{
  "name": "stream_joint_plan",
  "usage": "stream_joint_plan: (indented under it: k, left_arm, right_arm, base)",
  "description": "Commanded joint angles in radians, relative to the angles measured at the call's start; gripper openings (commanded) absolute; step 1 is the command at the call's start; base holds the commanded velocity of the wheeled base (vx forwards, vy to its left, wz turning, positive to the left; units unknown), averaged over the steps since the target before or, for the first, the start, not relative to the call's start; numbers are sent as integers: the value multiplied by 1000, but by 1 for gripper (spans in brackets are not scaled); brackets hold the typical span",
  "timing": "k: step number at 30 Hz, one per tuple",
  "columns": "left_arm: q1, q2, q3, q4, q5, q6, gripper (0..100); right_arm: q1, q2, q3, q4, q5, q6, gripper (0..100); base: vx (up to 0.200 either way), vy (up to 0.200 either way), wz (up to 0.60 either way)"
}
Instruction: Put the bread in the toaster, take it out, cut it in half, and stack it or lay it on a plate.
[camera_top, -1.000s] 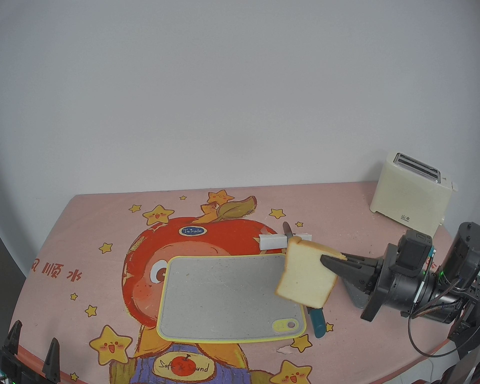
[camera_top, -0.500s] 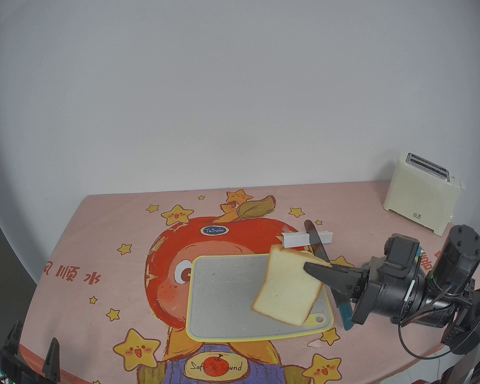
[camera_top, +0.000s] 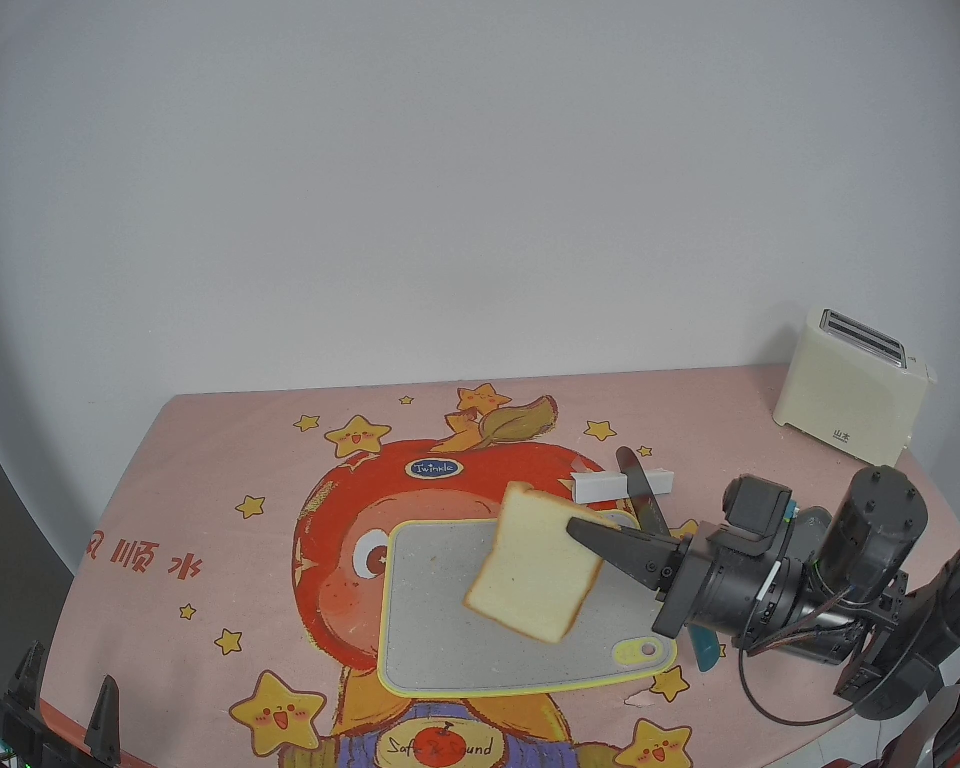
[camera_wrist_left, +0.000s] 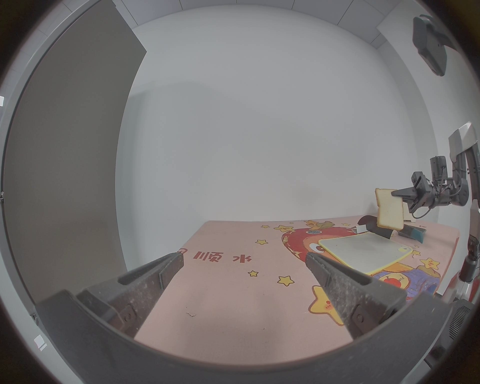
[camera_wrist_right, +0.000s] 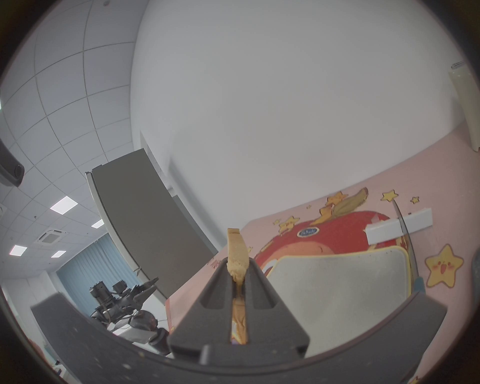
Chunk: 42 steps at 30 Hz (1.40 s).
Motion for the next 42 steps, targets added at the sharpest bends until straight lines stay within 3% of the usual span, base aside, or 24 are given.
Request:
stream_joint_plan:
  k: [1, 34, 35, 42]
  left_arm:
    - [0, -7, 18, 0, 1, 0, 100]
    - [0, -7, 18, 0, 1, 0, 100]
    - [0, -7, 18, 0, 1, 0, 100]
    - [0, -7, 18, 0, 1, 0, 100]
  right_arm:
    - [5, 157, 11, -86, -44, -4, 0]
    - [38, 168, 12, -80, -59, -9, 0]
    - [41, 168, 11, -80, -59, -12, 100]
    - [68, 160, 11, -81, -59, -21, 100]
  base:
    - [0, 0, 0]
    - [0, 0, 0]
    - [0, 0, 0]
    - [0, 0, 0]
